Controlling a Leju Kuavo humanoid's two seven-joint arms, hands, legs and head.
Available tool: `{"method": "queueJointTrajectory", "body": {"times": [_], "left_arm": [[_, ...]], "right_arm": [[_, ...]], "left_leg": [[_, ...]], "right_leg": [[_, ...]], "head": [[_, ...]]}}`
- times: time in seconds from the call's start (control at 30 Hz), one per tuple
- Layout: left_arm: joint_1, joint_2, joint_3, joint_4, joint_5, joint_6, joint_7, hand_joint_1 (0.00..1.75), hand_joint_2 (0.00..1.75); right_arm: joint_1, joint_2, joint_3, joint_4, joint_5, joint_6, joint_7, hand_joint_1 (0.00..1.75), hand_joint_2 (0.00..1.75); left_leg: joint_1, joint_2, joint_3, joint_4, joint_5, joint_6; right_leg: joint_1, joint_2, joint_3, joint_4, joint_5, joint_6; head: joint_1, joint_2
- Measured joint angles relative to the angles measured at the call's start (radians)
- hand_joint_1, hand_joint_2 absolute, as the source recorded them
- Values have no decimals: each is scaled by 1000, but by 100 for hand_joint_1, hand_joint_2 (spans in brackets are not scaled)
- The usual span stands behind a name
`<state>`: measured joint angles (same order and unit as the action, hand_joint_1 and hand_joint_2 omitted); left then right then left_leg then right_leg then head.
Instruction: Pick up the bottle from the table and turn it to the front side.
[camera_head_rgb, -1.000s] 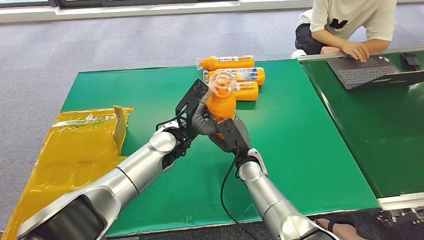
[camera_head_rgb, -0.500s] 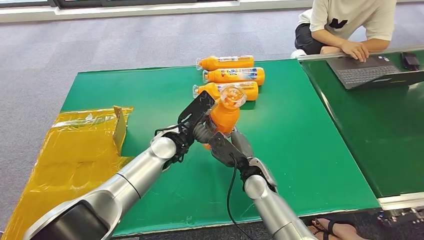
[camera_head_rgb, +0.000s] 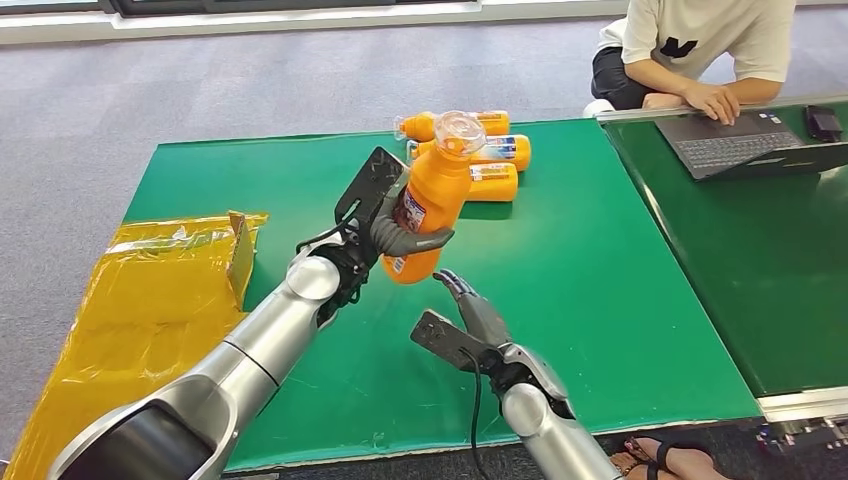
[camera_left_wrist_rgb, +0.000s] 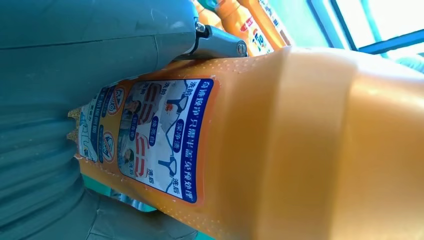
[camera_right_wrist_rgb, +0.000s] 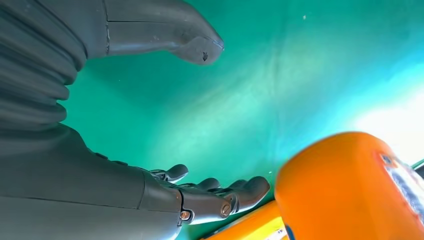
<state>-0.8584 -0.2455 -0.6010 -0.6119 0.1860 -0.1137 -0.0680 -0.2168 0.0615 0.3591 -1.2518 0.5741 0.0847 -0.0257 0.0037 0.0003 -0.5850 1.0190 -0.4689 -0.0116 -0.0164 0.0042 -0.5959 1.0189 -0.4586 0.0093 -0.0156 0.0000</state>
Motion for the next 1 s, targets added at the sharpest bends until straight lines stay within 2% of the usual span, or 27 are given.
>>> {"method": "queueJointTrajectory", "body": {"times": [0.33,0.67,0.73,0.87,1.0], "left_arm": [[16,8,34,-24,-44,15,-1,175,175],[42,28,82,-86,-160,49,-7,175,175],[46,35,82,-101,-226,90,-5,175,175],[76,73,80,-193,-504,201,26,175,175],[102,100,80,-264,-556,208,39,175,175]], "right_arm": [[6,-36,18,-21,-9,4,-11,0,175],[2,-101,49,-48,15,16,-5,0,175],[2,-115,54,-50,16,15,0,0,175],[14,-175,61,-61,-1,1,2,0,175],[21,-216,63,-69,-7,-2,0,0,175]], "left_leg": [[0,0,-1,0,0,0],[0,-1,-1,0,0,0],[0,-1,-1,0,0,0],[0,-2,-1,0,0,0],[0,-3,-2,0,0,0]], "right_leg": [[0,-1,0,0,0,0],[0,-1,0,0,0,0],[0,-1,0,0,0,0],[0,-2,0,0,0,0],[0,-3,0,0,0,0]], "head": [[0,0],[0,0],[0,0],[0,0],[0,0]]}}
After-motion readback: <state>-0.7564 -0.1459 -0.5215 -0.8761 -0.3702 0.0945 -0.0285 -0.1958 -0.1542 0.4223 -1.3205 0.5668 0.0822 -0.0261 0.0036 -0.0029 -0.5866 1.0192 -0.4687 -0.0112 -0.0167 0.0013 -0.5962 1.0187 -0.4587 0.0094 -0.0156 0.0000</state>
